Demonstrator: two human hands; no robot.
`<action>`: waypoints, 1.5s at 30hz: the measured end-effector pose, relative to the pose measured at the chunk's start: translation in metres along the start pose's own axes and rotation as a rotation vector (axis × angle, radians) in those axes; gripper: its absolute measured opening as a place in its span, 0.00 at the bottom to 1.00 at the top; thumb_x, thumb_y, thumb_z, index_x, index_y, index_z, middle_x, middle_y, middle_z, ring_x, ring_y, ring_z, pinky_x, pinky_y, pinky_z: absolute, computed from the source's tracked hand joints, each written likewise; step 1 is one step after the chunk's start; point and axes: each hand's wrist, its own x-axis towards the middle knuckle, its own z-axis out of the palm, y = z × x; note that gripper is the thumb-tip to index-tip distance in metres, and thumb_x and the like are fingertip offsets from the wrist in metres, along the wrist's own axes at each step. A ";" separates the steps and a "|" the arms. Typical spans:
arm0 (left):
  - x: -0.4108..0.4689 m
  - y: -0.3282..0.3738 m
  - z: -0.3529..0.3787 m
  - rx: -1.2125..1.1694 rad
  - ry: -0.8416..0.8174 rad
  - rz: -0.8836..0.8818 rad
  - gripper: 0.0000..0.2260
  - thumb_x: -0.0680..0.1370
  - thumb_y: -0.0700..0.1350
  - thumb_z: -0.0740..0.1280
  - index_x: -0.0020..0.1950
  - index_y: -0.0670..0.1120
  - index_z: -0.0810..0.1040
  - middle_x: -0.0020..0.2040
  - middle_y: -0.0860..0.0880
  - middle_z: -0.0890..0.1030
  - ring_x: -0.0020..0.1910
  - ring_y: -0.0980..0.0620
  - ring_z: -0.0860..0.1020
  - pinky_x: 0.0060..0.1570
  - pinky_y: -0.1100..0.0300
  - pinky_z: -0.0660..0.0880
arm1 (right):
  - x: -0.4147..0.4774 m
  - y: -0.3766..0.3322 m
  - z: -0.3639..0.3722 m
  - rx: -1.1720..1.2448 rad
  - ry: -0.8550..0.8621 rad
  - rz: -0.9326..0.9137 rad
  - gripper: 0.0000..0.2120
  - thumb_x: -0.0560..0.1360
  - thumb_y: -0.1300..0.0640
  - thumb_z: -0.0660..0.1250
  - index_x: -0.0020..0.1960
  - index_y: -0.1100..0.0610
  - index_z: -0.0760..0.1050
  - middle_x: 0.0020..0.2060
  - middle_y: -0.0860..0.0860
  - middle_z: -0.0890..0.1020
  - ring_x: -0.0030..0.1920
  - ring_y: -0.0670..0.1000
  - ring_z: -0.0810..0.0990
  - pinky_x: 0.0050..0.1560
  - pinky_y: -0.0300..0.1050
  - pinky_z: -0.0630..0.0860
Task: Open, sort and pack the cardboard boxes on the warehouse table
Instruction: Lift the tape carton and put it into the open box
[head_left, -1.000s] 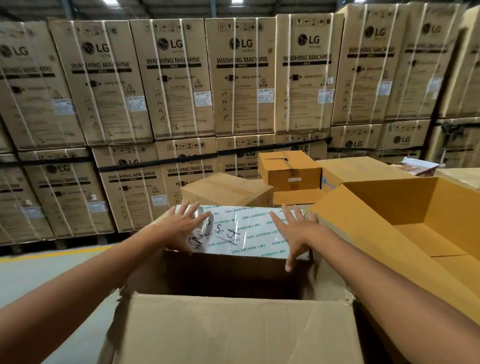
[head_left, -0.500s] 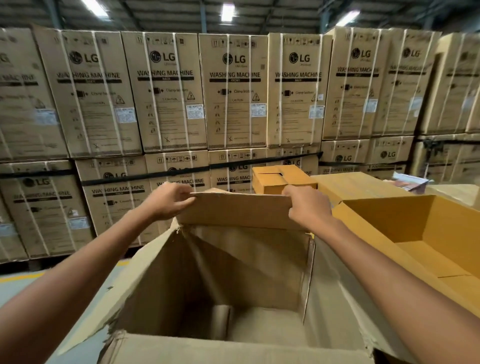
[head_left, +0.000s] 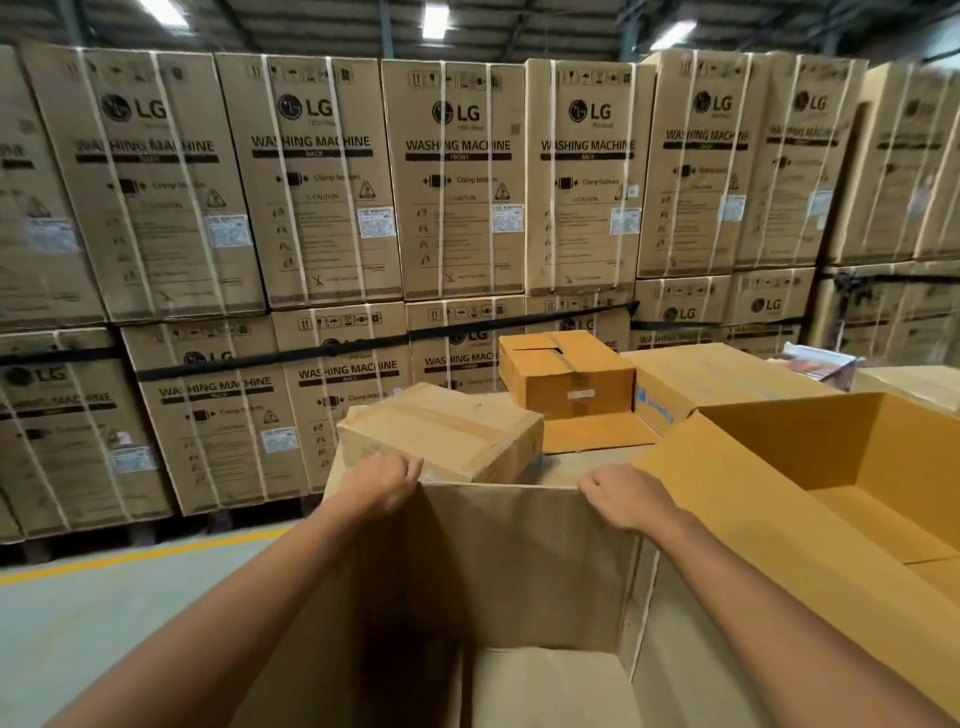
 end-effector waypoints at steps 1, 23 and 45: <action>0.002 -0.001 -0.001 0.001 -0.006 0.005 0.24 0.85 0.56 0.48 0.46 0.44 0.77 0.55 0.41 0.81 0.50 0.47 0.78 0.51 0.54 0.72 | 0.001 0.000 -0.001 -0.002 -0.004 -0.026 0.22 0.82 0.37 0.50 0.45 0.51 0.74 0.47 0.53 0.79 0.52 0.55 0.79 0.45 0.47 0.71; -0.053 -0.002 -0.028 0.134 0.041 0.010 0.22 0.81 0.55 0.63 0.71 0.45 0.68 0.67 0.44 0.74 0.62 0.47 0.75 0.59 0.52 0.76 | 0.001 0.004 0.011 -0.081 0.178 0.122 0.23 0.73 0.30 0.64 0.47 0.50 0.76 0.46 0.49 0.80 0.51 0.55 0.79 0.43 0.46 0.71; -0.300 0.100 0.019 -0.833 0.216 -0.450 0.21 0.74 0.51 0.65 0.65 0.48 0.68 0.62 0.46 0.76 0.59 0.44 0.76 0.62 0.43 0.75 | -0.145 0.019 -0.012 0.086 0.003 0.196 0.10 0.79 0.57 0.59 0.54 0.59 0.76 0.56 0.59 0.80 0.55 0.61 0.80 0.49 0.49 0.75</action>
